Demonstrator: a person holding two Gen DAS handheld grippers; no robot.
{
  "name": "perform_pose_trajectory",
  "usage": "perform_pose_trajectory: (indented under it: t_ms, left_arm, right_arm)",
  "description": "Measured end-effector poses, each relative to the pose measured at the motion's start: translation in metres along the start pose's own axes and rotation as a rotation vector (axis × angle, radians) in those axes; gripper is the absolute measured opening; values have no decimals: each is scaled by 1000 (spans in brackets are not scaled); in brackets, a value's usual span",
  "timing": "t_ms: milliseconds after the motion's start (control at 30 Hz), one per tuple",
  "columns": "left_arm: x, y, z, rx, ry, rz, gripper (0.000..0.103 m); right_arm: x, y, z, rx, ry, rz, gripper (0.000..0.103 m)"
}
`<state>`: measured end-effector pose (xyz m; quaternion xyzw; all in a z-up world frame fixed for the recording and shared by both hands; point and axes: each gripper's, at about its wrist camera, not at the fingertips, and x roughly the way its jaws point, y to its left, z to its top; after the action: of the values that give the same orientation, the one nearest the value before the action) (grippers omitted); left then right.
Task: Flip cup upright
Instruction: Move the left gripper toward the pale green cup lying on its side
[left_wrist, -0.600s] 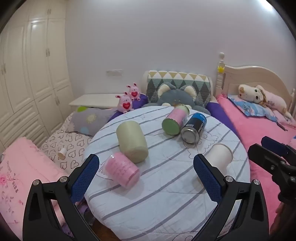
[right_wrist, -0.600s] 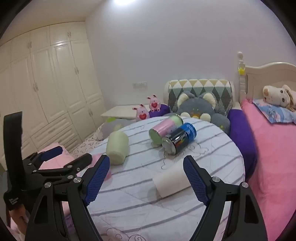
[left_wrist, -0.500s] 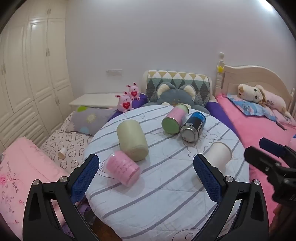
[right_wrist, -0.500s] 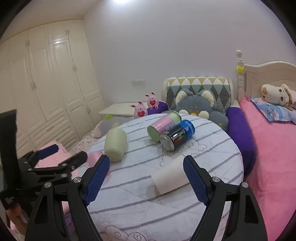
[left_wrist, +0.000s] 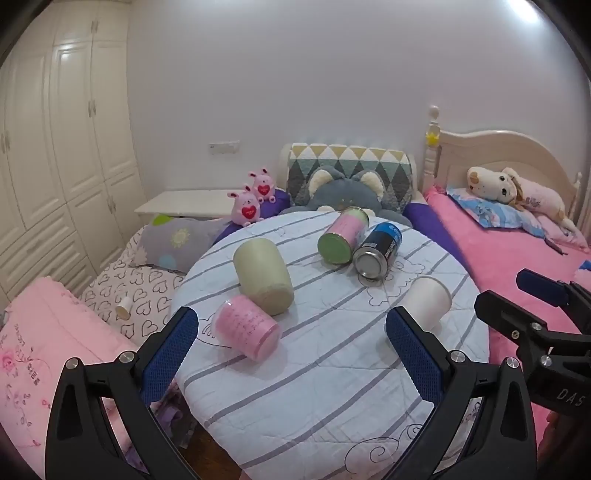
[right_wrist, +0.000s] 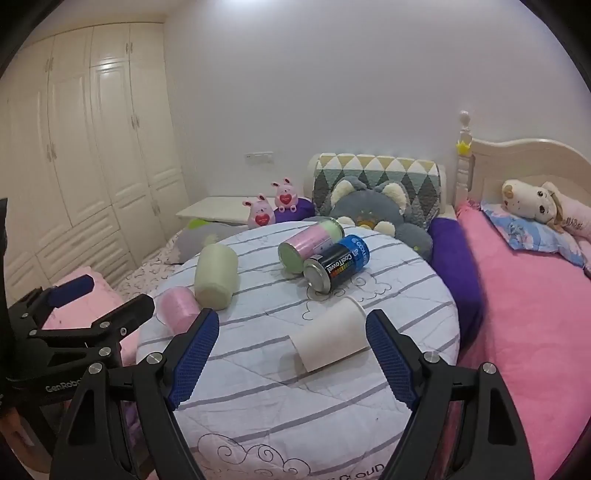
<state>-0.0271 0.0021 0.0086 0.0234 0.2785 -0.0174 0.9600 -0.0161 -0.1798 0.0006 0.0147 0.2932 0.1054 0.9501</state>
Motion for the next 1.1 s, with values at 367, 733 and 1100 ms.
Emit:
perform_pose_trajectory:
  t_ms: [367, 733, 1100]
  left_arm:
    - [15, -3, -1, 4, 26, -2, 103]
    - [35, -7, -2, 6, 56, 10, 103]
    - [51, -13, -1, 13, 84, 18, 103]
  right_arm:
    - [5, 5, 2, -35, 20, -67, 83]
    - [21, -4, 5, -24, 49, -82, 83]
    - [35, -20, 2, 1, 89, -74, 83]
